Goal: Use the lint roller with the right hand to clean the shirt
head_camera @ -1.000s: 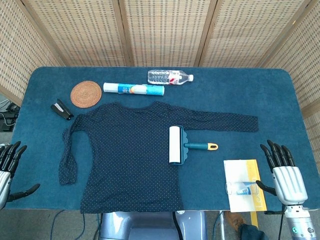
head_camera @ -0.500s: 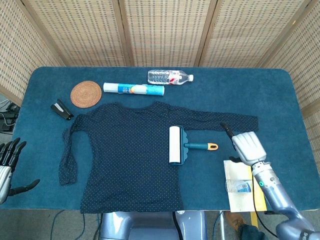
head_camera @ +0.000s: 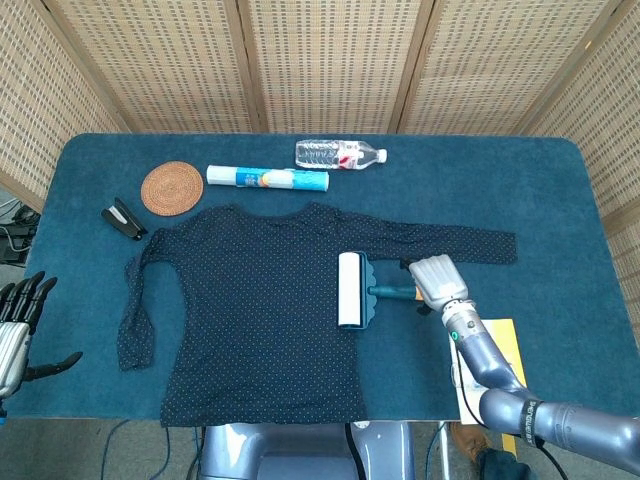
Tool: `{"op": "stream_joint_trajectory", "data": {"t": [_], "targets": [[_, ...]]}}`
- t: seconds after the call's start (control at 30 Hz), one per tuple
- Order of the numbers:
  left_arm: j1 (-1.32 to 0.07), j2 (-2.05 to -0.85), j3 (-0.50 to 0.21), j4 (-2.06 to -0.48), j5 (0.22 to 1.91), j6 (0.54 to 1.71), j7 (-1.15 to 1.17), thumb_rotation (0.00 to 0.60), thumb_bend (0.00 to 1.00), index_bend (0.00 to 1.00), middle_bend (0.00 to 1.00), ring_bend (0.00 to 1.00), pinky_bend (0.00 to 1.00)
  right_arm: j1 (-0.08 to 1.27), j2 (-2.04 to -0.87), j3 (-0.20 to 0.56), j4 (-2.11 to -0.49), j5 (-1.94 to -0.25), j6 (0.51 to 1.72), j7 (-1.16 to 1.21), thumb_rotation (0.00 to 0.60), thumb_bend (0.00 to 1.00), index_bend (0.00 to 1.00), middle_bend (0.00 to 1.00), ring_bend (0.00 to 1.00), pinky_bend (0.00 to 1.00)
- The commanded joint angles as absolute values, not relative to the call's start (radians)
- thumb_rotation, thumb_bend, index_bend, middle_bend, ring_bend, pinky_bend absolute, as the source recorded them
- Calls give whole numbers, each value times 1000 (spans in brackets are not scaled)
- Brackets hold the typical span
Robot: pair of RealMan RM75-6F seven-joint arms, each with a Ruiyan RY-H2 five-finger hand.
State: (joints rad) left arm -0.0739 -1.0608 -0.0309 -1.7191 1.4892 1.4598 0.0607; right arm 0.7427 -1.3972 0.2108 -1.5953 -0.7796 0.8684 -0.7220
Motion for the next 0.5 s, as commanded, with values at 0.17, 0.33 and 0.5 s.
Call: {"op": "stream_joint_trajectory", "data": {"t": [0.17,0.33,0.5], "targets": [[-79,-1062,-33,-1716,1481,1452,58,600,0,0,0,0,0,798,-1466,176,-1536,-698,878,-755,600,326,387,961,1000,1000],[-79,-1061,-33,-1716,1479,1454,54,600,0,0,0,0,0,828,-1507,154,-1485,-662,889,-782,600,365,407,961,1000,1000],[-80,-1060,-34,-1715,1476,1453,52,600,0,0,0,0,0,847,-1532,147,-1461,-634,897,-783,600,379,395,960,1000,1000]]}}
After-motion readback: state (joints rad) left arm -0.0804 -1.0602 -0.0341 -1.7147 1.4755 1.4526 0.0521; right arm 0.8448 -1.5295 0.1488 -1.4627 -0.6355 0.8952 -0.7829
